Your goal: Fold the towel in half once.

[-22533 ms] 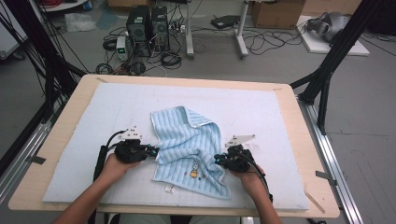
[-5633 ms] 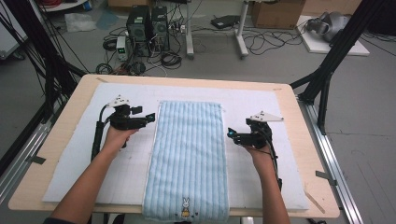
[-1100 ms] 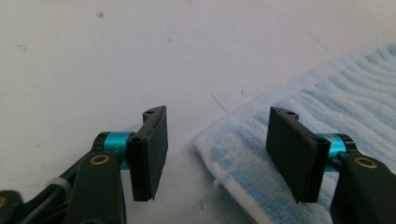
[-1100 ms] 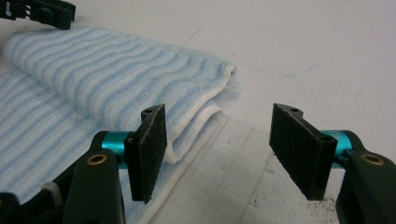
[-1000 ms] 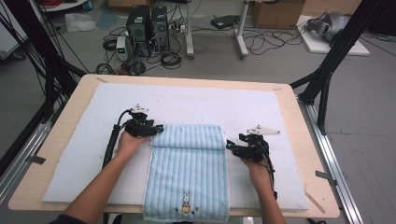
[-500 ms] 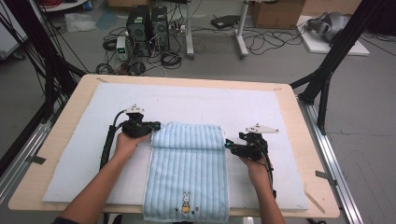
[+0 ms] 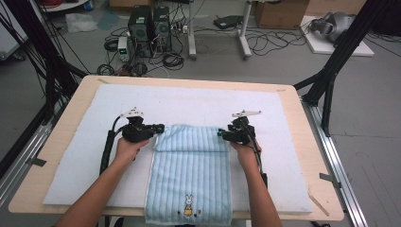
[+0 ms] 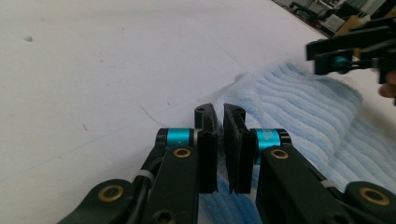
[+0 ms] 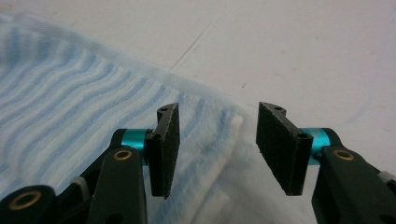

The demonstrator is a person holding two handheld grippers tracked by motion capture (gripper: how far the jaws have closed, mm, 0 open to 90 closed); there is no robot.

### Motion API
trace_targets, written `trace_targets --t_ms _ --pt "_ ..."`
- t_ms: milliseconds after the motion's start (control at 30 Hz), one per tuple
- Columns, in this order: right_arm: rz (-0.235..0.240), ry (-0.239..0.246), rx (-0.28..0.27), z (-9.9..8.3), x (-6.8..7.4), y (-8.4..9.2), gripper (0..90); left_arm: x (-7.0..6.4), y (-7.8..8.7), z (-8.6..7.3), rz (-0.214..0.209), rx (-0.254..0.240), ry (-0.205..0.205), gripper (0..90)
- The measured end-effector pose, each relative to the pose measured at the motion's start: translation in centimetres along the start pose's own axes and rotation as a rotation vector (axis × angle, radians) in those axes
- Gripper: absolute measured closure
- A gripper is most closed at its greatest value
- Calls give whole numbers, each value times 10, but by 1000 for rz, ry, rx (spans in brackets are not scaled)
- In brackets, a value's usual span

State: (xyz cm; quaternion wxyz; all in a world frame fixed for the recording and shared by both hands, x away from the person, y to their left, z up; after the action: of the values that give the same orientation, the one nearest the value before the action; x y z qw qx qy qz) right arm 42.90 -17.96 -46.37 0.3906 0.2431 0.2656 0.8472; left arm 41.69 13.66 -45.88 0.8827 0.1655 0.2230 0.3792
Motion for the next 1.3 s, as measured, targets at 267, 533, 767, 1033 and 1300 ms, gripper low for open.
trace_targets --t_ms 267,533,767,1033,1300 --pt "-53 -25 73 2 -7 -19 686 4 2 -3 2 -5 21 837" --pt "12 -22 6 2 -5 -7 866 4 13 4 0 -56 43 837" --pt "45 -6 -58 3 0 18 892 5 21 6 -5 -79 59 837" --pt "-23 4 -30 4 0 5 585 1 20 4 -10 -69 49 837" --pt "-66 2 53 3 -2 -25 724 2 19 4 -11 -65 50 837"
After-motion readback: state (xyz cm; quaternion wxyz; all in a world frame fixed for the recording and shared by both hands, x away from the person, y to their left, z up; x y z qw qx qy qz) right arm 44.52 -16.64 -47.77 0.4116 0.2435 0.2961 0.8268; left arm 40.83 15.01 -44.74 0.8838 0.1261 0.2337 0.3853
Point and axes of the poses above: each handheld gripper's, and its own axes: y roughly backward along the jaws, z roughly out of its top, x roughly to its left, the point moved 5 cm from there along -y, roughly forward along the jaws, and after that the axes turned 6 degrees about z, right-handed, at the moved point
